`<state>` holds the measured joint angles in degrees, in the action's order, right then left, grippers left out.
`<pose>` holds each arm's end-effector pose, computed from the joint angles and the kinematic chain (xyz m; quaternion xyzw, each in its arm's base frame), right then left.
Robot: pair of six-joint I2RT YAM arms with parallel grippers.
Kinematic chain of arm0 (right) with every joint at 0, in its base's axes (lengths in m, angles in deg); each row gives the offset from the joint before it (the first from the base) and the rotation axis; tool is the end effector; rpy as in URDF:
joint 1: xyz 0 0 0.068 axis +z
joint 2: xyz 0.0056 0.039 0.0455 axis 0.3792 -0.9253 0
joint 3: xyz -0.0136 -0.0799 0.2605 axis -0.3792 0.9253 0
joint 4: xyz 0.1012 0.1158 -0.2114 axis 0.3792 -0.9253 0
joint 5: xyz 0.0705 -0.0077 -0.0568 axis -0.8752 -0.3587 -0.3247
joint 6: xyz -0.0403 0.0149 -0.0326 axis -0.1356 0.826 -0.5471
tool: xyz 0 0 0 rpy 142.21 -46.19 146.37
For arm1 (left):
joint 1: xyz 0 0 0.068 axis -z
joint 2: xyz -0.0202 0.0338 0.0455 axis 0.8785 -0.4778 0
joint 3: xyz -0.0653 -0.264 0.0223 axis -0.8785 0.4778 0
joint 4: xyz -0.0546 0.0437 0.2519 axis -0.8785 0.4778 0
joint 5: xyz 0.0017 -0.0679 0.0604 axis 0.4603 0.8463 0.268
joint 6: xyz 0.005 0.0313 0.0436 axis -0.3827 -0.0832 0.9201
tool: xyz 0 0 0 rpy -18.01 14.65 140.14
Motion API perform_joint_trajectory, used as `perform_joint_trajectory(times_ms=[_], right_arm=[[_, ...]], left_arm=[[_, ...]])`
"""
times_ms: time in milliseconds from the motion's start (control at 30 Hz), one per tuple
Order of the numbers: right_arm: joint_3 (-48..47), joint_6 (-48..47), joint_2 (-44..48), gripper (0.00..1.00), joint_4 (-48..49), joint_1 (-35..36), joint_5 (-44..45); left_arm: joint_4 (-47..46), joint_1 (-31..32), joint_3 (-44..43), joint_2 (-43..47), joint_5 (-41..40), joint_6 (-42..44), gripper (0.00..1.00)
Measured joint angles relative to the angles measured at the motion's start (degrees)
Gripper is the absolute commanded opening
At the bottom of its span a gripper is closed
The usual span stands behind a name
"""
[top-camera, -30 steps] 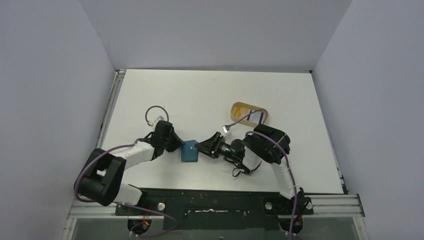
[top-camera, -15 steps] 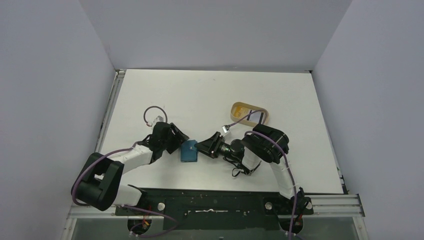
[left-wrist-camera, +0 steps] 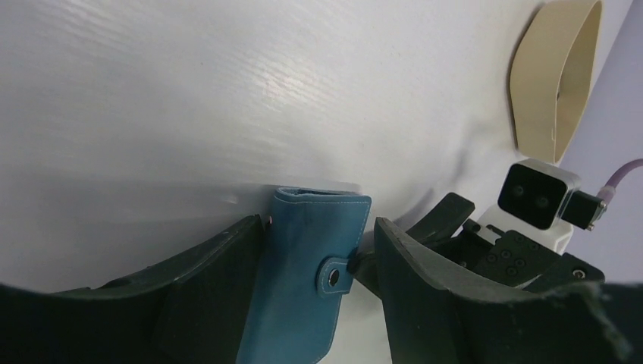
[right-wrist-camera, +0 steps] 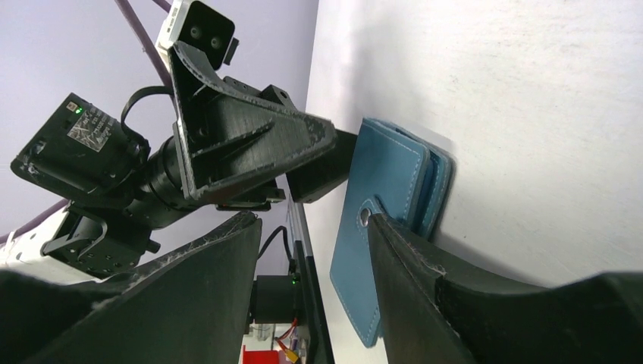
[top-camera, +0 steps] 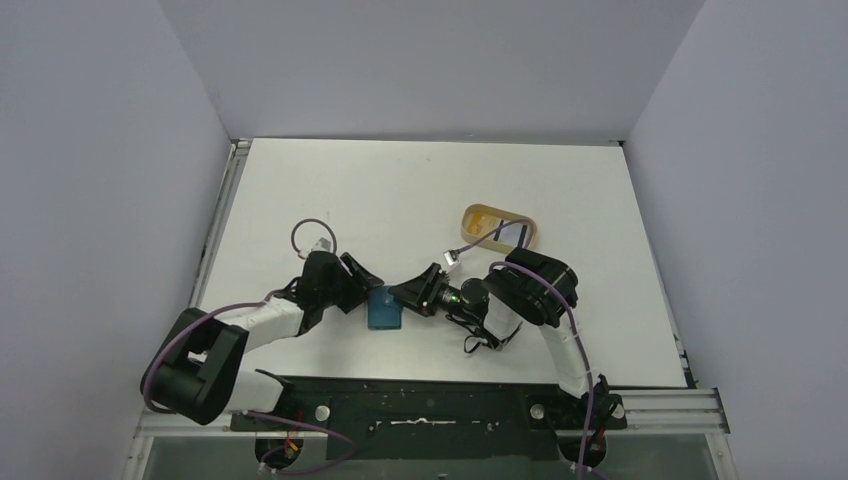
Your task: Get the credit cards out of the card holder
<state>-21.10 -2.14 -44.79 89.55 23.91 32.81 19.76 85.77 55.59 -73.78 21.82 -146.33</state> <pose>0.2123 0.2407 0.0700 0.0900 0.7307 0.6542 0.1735 0.2123 -0.0990 0.1276 -0.2889 0.8719 -0.2982 0.2597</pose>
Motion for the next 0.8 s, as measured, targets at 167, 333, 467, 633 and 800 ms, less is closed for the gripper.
perform_joint_trajectory(times_ms=[167,333,467,633,800], right_arm=[[-0.11,0.24,-0.17,0.57,0.02,0.00,-0.04],[-0.17,0.87,-0.48,0.57,0.04,0.02,-0.07],[-0.48,1.73,-0.83,0.58,0.04,0.00,-0.11],[-0.63,2.36,-0.90,0.59,0.07,0.00,-0.13],[-0.92,3.06,-1.25,0.59,0.09,0.00,-0.24]], left_arm=[[0.48,0.02,1.86,1.95,4.02,0.33,0.56],[4.04,0.15,3.98,6.08,7.39,1.73,0.57],[7.82,0.55,5.51,9.90,9.33,1.84,0.57],[14.51,0.74,6.34,14.97,11.61,1.57,0.58],[16.96,0.66,7.87,17.38,13.22,-0.42,0.58]])
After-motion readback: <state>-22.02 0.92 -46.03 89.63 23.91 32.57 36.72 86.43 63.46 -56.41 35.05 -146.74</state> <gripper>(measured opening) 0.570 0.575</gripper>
